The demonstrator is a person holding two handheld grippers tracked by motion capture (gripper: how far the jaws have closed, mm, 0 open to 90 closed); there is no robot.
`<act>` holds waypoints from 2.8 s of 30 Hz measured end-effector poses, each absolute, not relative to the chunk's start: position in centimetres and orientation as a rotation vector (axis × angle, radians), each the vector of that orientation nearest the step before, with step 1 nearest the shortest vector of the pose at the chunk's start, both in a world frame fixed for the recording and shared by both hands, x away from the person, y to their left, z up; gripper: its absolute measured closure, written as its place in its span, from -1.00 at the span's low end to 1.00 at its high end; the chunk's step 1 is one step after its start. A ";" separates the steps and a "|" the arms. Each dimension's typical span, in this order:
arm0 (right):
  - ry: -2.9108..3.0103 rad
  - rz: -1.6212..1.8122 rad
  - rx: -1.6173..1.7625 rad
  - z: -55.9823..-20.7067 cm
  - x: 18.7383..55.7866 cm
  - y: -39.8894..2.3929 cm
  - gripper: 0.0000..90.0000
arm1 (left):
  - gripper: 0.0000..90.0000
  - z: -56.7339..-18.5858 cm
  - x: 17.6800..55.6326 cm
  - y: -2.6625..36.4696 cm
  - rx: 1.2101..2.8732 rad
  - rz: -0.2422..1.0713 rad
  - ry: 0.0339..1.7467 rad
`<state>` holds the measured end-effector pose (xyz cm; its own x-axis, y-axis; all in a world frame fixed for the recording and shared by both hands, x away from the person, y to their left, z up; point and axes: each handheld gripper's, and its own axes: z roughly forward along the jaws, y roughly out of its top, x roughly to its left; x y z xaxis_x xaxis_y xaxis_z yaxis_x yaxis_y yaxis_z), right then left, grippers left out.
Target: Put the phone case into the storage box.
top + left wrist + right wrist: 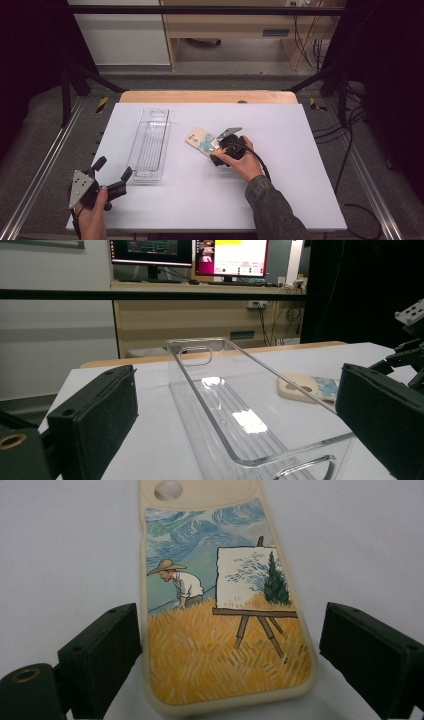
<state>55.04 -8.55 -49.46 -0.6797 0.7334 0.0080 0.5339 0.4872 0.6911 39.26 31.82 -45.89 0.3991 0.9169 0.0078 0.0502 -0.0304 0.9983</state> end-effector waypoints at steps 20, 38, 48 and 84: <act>2.485 1.002 1.074 -50.4 55.5 -8.6 -0.82 | -0.93 -45.9 39.3 31.8 1.430 0.882 0.932; 2.518 1.015 1.094 -49.9 55.2 -8.8 -0.74 | -0.93 -45.9 39.3 32.0 1.426 0.889 0.940; 2.509 1.076 1.081 -49.1 54.7 -9.1 -0.73 | -0.93 -45.9 39.2 32.0 1.423 0.892 0.942; 2.394 1.307 1.089 -46.1 49.0 -14.5 -0.73 | -0.93 -44.7 38.5 30.0 1.459 0.870 0.900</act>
